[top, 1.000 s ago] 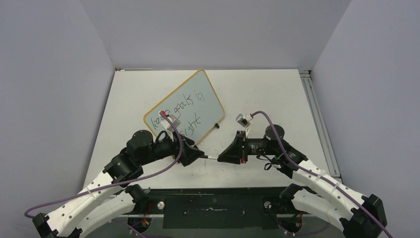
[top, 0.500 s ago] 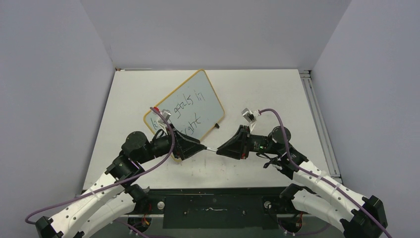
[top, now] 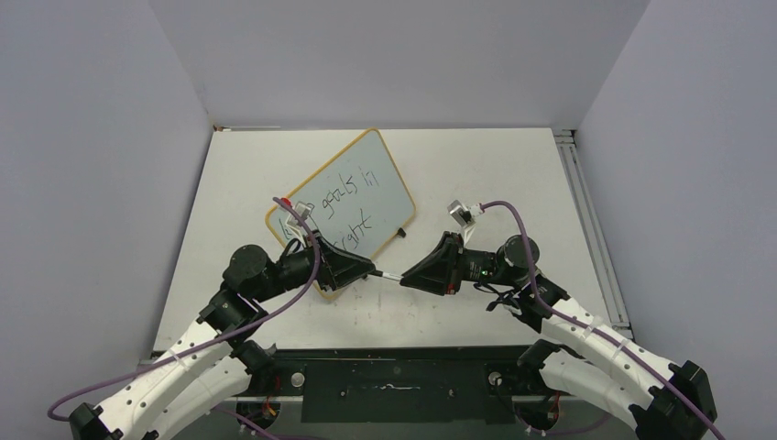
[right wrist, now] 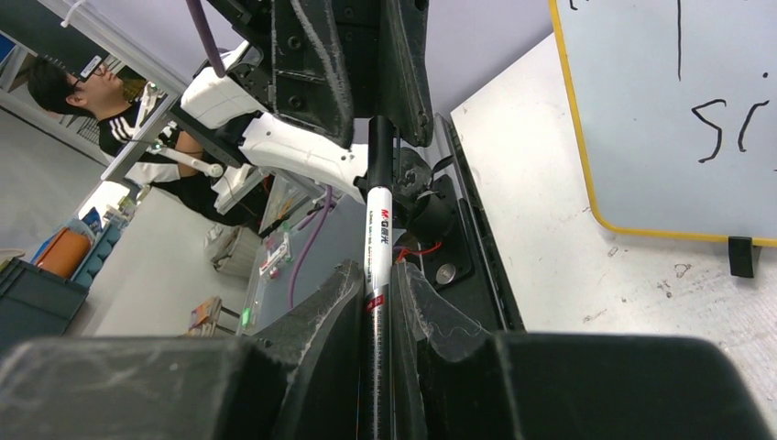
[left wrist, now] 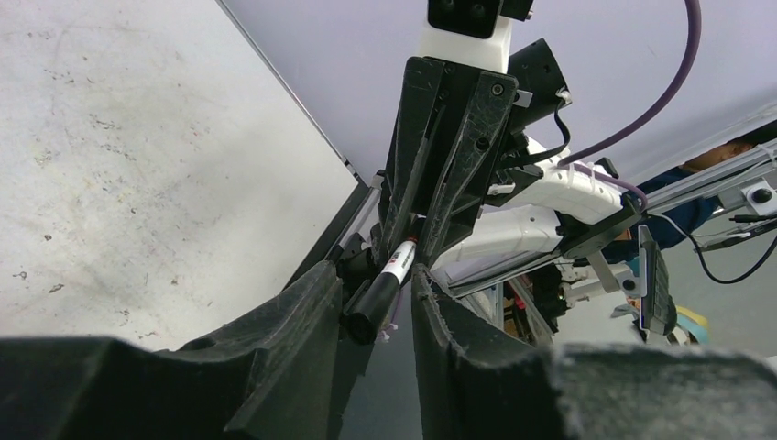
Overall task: Write a sentence on the whiteboard
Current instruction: Insert the whiteboard marker without the cap into the pen cap.
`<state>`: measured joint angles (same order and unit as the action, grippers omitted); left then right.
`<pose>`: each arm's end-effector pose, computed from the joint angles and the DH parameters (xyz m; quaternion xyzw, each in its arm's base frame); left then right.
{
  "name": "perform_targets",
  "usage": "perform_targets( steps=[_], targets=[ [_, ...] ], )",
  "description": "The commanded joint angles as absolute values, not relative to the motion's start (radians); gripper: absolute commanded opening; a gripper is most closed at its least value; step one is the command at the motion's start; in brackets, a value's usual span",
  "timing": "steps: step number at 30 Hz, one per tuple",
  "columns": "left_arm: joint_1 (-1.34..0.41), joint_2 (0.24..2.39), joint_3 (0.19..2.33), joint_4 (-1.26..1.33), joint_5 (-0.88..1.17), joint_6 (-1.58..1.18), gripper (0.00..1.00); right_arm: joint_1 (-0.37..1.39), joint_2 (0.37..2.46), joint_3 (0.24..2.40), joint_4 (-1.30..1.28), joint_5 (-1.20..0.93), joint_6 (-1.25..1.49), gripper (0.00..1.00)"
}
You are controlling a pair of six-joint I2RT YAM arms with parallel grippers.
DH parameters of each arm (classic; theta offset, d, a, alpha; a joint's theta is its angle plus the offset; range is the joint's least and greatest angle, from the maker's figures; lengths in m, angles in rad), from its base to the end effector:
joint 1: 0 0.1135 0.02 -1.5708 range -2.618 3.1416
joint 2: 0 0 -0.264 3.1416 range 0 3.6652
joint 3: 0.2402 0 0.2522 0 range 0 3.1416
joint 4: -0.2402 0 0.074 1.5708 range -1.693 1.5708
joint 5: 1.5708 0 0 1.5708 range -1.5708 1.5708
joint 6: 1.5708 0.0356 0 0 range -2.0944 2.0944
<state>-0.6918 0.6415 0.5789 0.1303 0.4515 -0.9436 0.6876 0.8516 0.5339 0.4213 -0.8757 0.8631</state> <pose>0.1152 -0.1156 0.3232 0.0787 0.6807 -0.6240 0.3755 0.1324 0.1441 0.3026 -0.2606 0.6317 0.6736 0.2817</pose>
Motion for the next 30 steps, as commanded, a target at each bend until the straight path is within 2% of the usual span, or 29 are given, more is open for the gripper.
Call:
perform_targets(
  steps=[1, 4, 8, 18, 30],
  targets=[
    [-0.687, 0.632, 0.582, 0.209, 0.478, -0.967, 0.3, 0.683, 0.849, 0.535, 0.513, -0.867, 0.867, 0.05],
    [-0.687, 0.632, 0.574, 0.22, 0.484, -0.98, 0.21, 0.684, 0.847, 0.536, 0.515, -0.86, 0.867, 0.05],
    [-0.687, 0.635, 0.555, 0.249, 0.499, -1.004, 0.0, 0.683, 0.848, 0.534, 0.525, -0.858, 0.865, 0.05],
    [-0.696, 0.655, 0.54, 0.311, 0.541, -1.02, 0.0, 0.685, 0.849, 0.533, 0.577, -0.847, 0.869, 0.05],
    [-0.789, 0.691, 0.543, 0.321, 0.507, -0.987, 0.0, 0.687, 0.859, 0.531, 0.624, -0.825, 0.882, 0.05]
  ],
)
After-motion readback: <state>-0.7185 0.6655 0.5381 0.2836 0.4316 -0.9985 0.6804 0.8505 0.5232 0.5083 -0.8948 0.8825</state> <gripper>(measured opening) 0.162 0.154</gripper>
